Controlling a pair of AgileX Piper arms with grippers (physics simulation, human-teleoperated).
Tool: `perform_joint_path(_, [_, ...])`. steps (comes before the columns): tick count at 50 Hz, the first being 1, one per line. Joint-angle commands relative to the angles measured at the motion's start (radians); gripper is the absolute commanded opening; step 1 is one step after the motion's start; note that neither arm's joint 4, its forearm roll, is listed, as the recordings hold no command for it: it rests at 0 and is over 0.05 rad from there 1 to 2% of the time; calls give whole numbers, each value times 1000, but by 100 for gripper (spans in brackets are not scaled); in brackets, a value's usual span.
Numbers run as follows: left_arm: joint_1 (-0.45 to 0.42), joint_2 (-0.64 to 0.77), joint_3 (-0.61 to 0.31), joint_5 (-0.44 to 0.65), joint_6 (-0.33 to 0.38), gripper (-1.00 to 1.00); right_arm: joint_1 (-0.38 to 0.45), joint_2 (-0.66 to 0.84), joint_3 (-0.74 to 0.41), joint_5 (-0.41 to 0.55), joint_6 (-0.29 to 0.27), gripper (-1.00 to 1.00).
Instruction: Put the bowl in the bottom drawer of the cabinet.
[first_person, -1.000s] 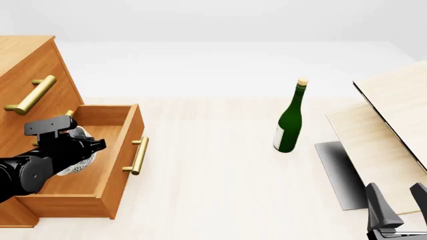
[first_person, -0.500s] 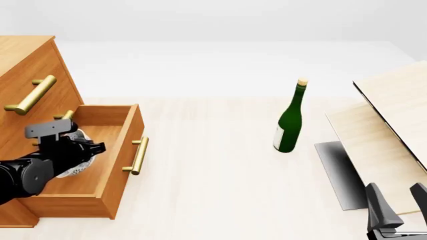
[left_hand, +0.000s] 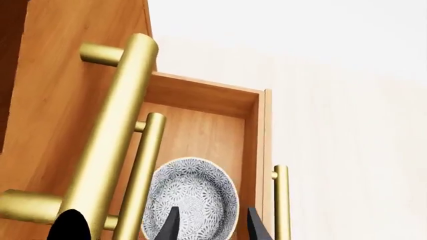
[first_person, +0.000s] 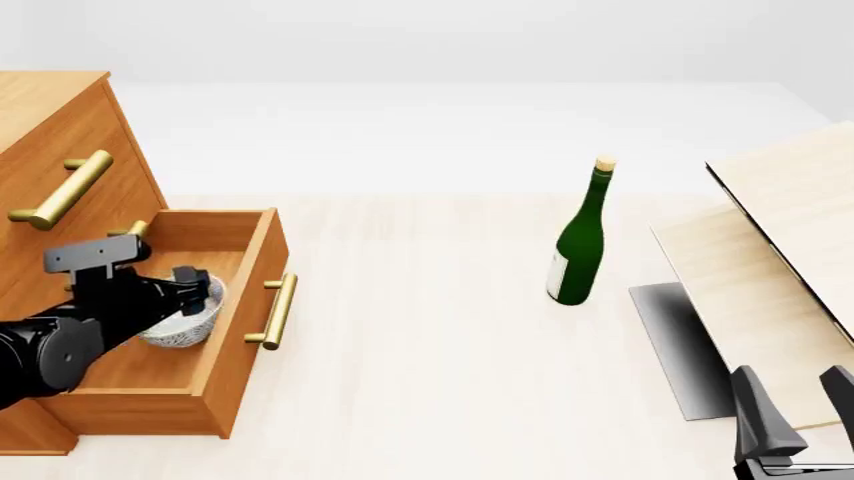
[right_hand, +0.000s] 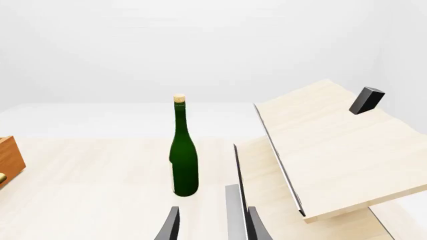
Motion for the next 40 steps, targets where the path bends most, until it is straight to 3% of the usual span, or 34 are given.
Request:
perform_joint_path(1, [7,-7,5,-14,1,100,0,0,0,0,0,100])
perform_joint_path(14, [1,-19,2,-11,-7,100,0,0,0,0,0,100])
perform_joint_path(15, [-10,-16,-1,-13,-20,100,0,0,0,0,0,100])
perform_joint_path(16, [-72,6,-11,-27,-93,100,0,0,0,0,0,100])
perform_joint_path(18, [-60,-8,-7,-23,-80,100,0,0,0,0,0,100])
perform_joint_path(22, [-92,-36,-2,-31,-118,100,0,0,0,0,0,100])
perform_joint_path(27, [-139,-53,13,-60,-199,100,0,0,0,0,0,100])
perform_joint_path(36, [-128,-99,18,-50,-202,100,0,0,0,0,0,100])
perform_joint_path(40, [-168,-137,9,-59,-217,100,0,0,0,0,0,100])
